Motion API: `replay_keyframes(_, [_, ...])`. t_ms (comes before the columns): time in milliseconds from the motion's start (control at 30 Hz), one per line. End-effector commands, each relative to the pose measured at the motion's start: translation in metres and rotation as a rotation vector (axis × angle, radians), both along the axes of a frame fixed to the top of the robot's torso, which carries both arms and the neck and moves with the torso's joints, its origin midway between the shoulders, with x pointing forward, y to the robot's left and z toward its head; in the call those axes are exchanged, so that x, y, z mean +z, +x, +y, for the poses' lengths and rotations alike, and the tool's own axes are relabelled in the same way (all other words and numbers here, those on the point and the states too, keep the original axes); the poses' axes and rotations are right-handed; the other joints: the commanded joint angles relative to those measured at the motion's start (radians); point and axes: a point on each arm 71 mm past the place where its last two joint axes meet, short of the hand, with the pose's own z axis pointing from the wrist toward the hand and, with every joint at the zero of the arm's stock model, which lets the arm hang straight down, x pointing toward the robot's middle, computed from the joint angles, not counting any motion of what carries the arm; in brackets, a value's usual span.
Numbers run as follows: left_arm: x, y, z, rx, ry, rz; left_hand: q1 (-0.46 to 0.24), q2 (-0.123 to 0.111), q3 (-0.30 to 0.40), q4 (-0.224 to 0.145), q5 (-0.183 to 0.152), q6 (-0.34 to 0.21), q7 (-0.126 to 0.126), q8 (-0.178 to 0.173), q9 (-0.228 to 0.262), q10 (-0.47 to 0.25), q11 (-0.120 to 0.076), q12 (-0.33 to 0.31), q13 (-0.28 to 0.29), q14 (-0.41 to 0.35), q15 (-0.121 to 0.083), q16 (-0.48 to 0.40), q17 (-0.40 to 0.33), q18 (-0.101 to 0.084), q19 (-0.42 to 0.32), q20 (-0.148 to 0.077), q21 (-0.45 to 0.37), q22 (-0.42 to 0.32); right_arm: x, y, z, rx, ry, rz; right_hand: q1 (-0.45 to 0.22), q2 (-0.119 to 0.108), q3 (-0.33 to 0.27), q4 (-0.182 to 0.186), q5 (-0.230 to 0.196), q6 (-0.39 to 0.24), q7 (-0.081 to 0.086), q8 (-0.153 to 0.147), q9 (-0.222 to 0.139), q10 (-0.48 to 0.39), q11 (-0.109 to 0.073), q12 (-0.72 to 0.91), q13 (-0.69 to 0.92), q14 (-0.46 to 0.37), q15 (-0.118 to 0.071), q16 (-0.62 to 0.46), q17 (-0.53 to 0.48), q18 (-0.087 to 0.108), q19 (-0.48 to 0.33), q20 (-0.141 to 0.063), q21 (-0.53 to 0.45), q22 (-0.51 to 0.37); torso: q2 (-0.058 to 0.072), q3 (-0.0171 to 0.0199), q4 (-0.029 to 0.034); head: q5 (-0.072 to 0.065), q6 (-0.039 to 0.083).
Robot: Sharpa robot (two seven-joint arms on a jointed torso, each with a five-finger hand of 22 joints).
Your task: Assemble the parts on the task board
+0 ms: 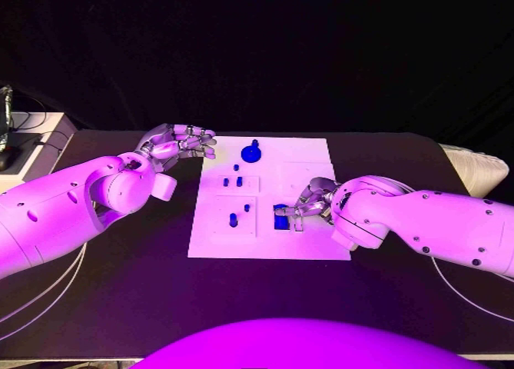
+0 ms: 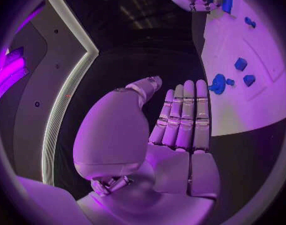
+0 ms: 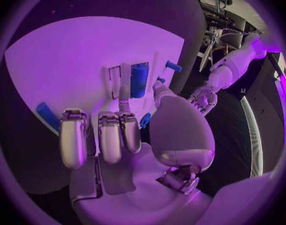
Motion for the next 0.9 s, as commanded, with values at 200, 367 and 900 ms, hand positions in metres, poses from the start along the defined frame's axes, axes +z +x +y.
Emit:
replay_keyframes(200, [0.001,-0.001,-0.001,-0.011,-0.015,-0.006,-0.003,0.009,0.0,0.005,0.0,-0.004,0.0,0.002,-0.001,-0.007,-0.002,-0.007,-0.002,0.003,0.004,-0.004,0.001,0.002,0.006,0.003,-0.007,-0.002,0.011,-0.003,-0.018,0.021,0.049,-0.107,0.039,0.029,0.004,-0.003,0.013,-0.01,0.005,-0.004,0.0,0.089,0.005,0.003,0.244,0.104,0.001,0.003,0.246,-0.019,0.083,0.0,0.011,0.238,-0.001,0.0006,-0.0025,-0.003,0.003])
replay_keyframes(367, [0.001,0.0,-0.002,-0.007,-0.02,-0.014,-0.001,0.01,0.0,0.006,0.0,-0.004,0.0,0.002,-0.002,-0.008,-0.001,-0.007,-0.001,0.003,0.004,-0.005,0.002,0.002,0.007,0.003,-0.008,-0.003,0.025,-0.003,-0.042,0.017,0.074,-0.125,0.098,0.047,0.028,-0.006,0.024,-0.03,0.013,-0.022,-0.006,0.095,0.012,0.013,0.251,0.105,0.007,0.005,0.252,-0.022,0.086,0.004,0.026,0.241,-0.002,-0.0007,-0.0025,-0.013,0.009])
replay_keyframes(900, [0.001,-0.001,-0.006,-0.009,-0.033,-0.021,-0.001,0.01,0.0,0.006,0.001,-0.004,0.0,0.003,-0.002,-0.007,-0.002,-0.006,-0.001,0.003,0.004,-0.005,0.002,0.002,0.007,0.003,-0.009,-0.003,0.023,0.001,-0.127,-0.047,-0.138,-0.064,0.166,0.031,0.051,-0.004,0.032,-0.032,0.021,-0.048,-0.022,0.095,0.019,0.013,0.251,0.108,0.013,0.008,0.263,-0.024,0.089,0.009,0.042,0.245,-0.009,0.0023,-0.0157,-0.021,0.013])
